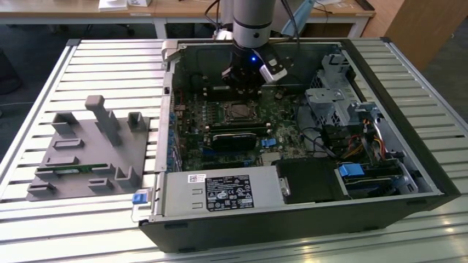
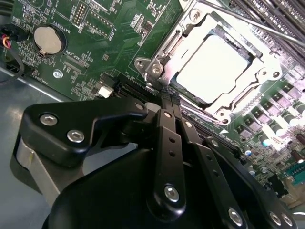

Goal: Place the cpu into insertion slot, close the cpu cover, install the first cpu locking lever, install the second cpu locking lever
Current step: 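Install the first cpu locking lever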

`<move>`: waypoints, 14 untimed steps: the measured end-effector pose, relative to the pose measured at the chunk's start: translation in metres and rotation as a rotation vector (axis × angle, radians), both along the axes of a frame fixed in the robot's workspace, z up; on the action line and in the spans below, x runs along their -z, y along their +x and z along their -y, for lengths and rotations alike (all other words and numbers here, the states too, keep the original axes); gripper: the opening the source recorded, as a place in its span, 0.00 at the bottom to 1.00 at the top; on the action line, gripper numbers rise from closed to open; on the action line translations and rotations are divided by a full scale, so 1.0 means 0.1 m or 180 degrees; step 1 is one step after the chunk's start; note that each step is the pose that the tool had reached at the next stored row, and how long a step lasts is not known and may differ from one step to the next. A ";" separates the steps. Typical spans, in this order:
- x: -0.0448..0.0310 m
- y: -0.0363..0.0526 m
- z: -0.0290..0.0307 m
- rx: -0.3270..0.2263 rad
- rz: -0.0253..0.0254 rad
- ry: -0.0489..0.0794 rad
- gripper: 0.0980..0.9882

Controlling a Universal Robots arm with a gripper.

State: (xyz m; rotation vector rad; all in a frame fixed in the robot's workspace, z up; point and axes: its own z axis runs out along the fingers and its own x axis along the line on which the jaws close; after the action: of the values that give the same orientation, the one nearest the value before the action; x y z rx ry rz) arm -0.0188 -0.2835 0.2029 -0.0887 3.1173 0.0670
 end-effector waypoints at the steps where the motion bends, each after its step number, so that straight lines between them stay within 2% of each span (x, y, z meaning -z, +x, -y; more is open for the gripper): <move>1: 0.001 0.001 0.000 0.0000 0.0001 -0.0003 0.03; 7: 0.050 0.004 0.003 0.0001 -0.0004 -0.0051 0.03; 10: 0.078 0.012 -0.004 0.0001 -0.0003 -0.0053 0.03; 14: 0.079 0.012 -0.017 0.0001 -0.0004 -0.0058 0.03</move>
State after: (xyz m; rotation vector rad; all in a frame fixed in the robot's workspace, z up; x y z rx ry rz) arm -0.0177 -0.2818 0.1951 -0.0887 3.1196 0.0386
